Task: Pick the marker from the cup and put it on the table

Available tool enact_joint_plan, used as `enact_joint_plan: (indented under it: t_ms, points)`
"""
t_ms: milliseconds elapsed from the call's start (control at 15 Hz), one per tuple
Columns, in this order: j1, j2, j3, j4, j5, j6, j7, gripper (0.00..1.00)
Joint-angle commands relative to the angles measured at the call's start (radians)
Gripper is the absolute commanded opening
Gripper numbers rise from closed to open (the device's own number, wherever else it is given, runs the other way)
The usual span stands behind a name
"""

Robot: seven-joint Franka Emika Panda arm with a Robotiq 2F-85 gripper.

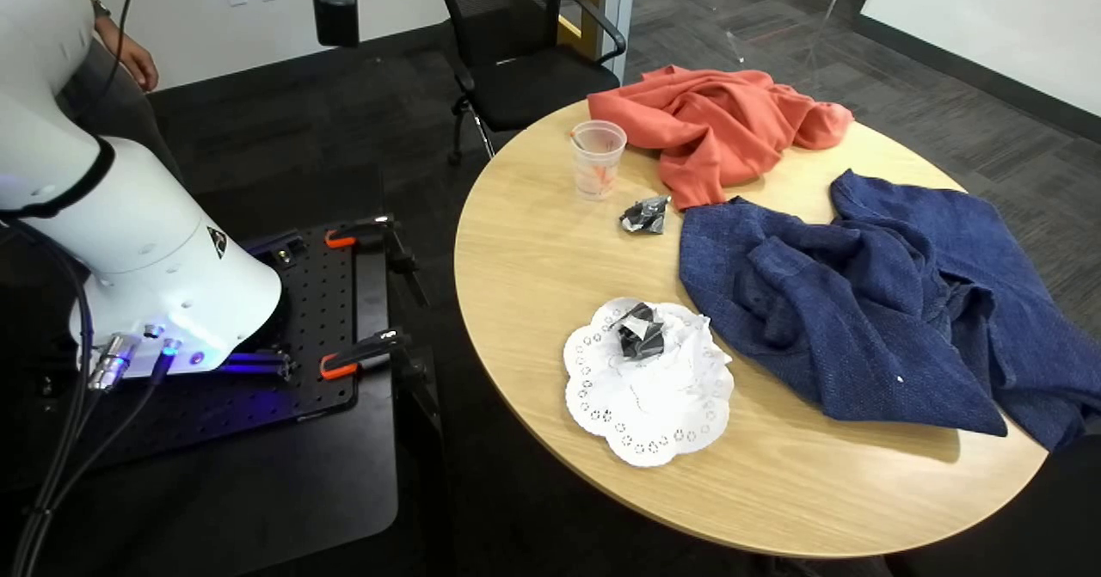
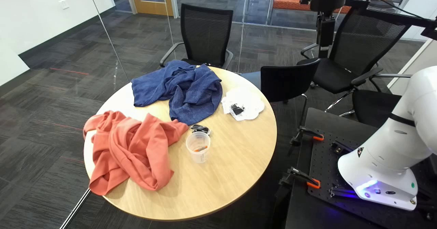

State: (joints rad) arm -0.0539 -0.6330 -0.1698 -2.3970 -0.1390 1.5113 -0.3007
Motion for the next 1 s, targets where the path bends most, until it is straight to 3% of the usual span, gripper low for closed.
enact_joint_plan:
  t_ms: [0, 533, 933]
  points:
    - [0.002, 0.000, -0.001, 0.002, 0.000, -0.002, 0.001, 1.00]
    - [0.030, 0.094, 0.092, 0.050, 0.102, 0.087, 0.195, 1.00]
    - [0.045, 0.186, 0.181, 0.085, 0.232, 0.246, 0.400, 1.00]
